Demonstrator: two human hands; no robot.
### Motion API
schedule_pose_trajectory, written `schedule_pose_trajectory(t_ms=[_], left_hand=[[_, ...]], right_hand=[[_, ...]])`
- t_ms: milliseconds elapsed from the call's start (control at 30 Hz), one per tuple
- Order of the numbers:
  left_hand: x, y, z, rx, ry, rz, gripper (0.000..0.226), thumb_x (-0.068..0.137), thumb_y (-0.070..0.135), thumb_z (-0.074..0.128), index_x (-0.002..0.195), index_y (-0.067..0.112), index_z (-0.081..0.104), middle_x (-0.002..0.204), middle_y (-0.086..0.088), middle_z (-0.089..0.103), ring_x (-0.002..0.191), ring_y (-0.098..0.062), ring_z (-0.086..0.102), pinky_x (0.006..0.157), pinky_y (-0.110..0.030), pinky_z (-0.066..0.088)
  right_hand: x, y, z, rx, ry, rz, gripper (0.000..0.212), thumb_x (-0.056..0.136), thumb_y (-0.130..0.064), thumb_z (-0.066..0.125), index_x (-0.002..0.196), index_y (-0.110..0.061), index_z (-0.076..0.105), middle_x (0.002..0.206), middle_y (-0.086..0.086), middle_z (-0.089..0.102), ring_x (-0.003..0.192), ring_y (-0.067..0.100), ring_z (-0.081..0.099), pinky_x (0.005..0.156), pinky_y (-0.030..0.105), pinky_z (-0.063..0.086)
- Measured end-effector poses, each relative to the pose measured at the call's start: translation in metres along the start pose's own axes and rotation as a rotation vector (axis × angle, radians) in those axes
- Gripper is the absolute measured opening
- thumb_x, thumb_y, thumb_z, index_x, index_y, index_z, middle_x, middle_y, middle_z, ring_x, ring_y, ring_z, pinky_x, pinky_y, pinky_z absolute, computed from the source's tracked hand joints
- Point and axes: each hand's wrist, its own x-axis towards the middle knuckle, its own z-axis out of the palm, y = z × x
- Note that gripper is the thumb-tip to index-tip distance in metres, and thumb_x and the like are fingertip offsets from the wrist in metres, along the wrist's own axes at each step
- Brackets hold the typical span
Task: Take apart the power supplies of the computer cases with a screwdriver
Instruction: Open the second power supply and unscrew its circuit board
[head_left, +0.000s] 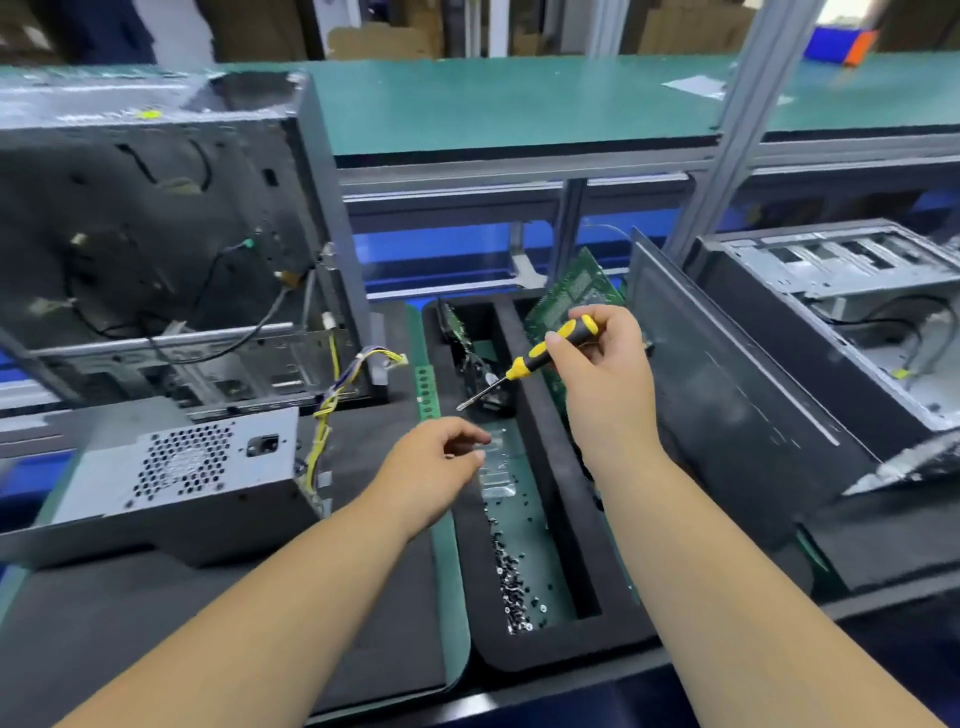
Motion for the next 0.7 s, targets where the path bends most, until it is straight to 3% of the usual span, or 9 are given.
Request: schedule_pose_trajectory(t_ms=[67, 167, 233, 300, 367, 467, 533, 600, 700], left_hand=[[-0.003, 0.005, -0.018, 0.021, 0.065, 0.037, 0.019, 0.092, 0.012, 0.066, 0.099, 0.029, 0.069, 0.104, 0.003, 0.067, 0.093, -0.005, 0.063, 0.076, -0.006, 0.046], [-0.012, 0.008, -0.05, 0.04, 0.182, 0.081, 0.02, 0.092, 0.009, 0.065, 0.099, 0.027, 0.069, 0.103, 0.0, 0.068, 0.093, -0.008, 0.064, 0.082, -0.013, 0.048], [-0.022, 0.006, -0.072, 0.045, 0.254, 0.108, 0.02, 0.091, 0.007, 0.065, 0.097, 0.026, 0.07, 0.099, 0.004, 0.067, 0.084, 0.004, 0.06, 0.071, -0.004, 0.043], [-0.035, -0.002, -0.096, 0.097, 0.319, 0.137, 0.02, 0.09, 0.007, 0.066, 0.096, 0.025, 0.07, 0.098, 0.008, 0.062, 0.083, 0.009, 0.058, 0.071, -0.002, 0.04], [-0.049, -0.015, -0.123, 0.225, 0.366, 0.15, 0.02, 0.088, 0.01, 0.067, 0.095, 0.028, 0.068, 0.099, 0.008, 0.06, 0.091, 0.002, 0.057, 0.083, -0.013, 0.042], [-0.071, -0.04, -0.163, 0.398, 0.362, 0.149, 0.025, 0.084, 0.013, 0.072, 0.092, 0.032, 0.06, 0.101, 0.008, 0.059, 0.102, -0.01, 0.055, 0.091, -0.026, 0.042], [-0.083, -0.057, -0.184, 0.454, 0.324, 0.14, 0.027, 0.08, 0.016, 0.078, 0.094, 0.031, 0.059, 0.103, 0.01, 0.059, 0.106, -0.012, 0.054, 0.096, -0.032, 0.043], [-0.09, -0.071, -0.198, 0.468, 0.287, 0.158, 0.029, 0.075, 0.018, 0.082, 0.097, 0.025, 0.063, 0.104, 0.009, 0.06, 0.106, -0.013, 0.055, 0.098, -0.037, 0.044], [-0.094, -0.088, -0.207, 0.438, 0.236, 0.197, 0.034, 0.073, 0.017, 0.085, 0.102, 0.02, 0.067, 0.109, 0.008, 0.062, 0.109, -0.013, 0.056, 0.1, -0.036, 0.044]], right_hand=[[0.001, -0.003, 0.011, 0.028, -0.027, 0.0, 0.017, 0.095, -0.006, 0.062, 0.103, -0.02, 0.054, 0.074, -0.025, 0.058, 0.073, -0.004, 0.062, 0.063, 0.013, 0.05], [-0.001, -0.013, 0.037, 0.033, -0.098, -0.015, 0.018, 0.094, -0.013, 0.064, 0.099, -0.026, 0.053, 0.076, -0.024, 0.057, 0.075, 0.0, 0.06, 0.069, 0.019, 0.051], [-0.005, -0.021, 0.057, 0.052, -0.14, -0.021, 0.018, 0.094, -0.015, 0.065, 0.098, -0.027, 0.052, 0.079, -0.02, 0.057, 0.075, 0.002, 0.059, 0.072, 0.024, 0.05], [-0.013, -0.029, 0.077, 0.063, -0.187, -0.03, 0.018, 0.094, -0.015, 0.065, 0.099, -0.026, 0.052, 0.081, -0.016, 0.059, 0.079, 0.004, 0.063, 0.076, 0.029, 0.05], [-0.021, -0.038, 0.097, 0.066, -0.234, -0.052, 0.018, 0.094, -0.014, 0.065, 0.1, -0.025, 0.053, 0.079, -0.018, 0.061, 0.078, 0.003, 0.064, 0.077, 0.026, 0.052], [-0.036, -0.047, 0.125, 0.051, -0.32, -0.105, 0.018, 0.095, -0.008, 0.063, 0.106, -0.02, 0.056, 0.072, -0.027, 0.059, 0.065, -0.007, 0.059, 0.061, 0.008, 0.044], [-0.046, -0.051, 0.143, 0.024, -0.385, -0.115, 0.019, 0.094, -0.003, 0.062, 0.107, -0.016, 0.058, 0.07, -0.026, 0.06, 0.064, -0.007, 0.06, 0.058, 0.005, 0.042], [-0.056, -0.053, 0.161, -0.043, -0.44, -0.127, 0.02, 0.094, -0.003, 0.062, 0.105, -0.019, 0.059, 0.073, -0.021, 0.062, 0.066, -0.005, 0.062, 0.061, 0.008, 0.044], [-0.07, -0.051, 0.182, -0.19, -0.483, -0.153, 0.022, 0.094, -0.01, 0.065, 0.103, -0.029, 0.059, 0.085, -0.011, 0.061, 0.08, 0.001, 0.063, 0.076, 0.027, 0.05]])
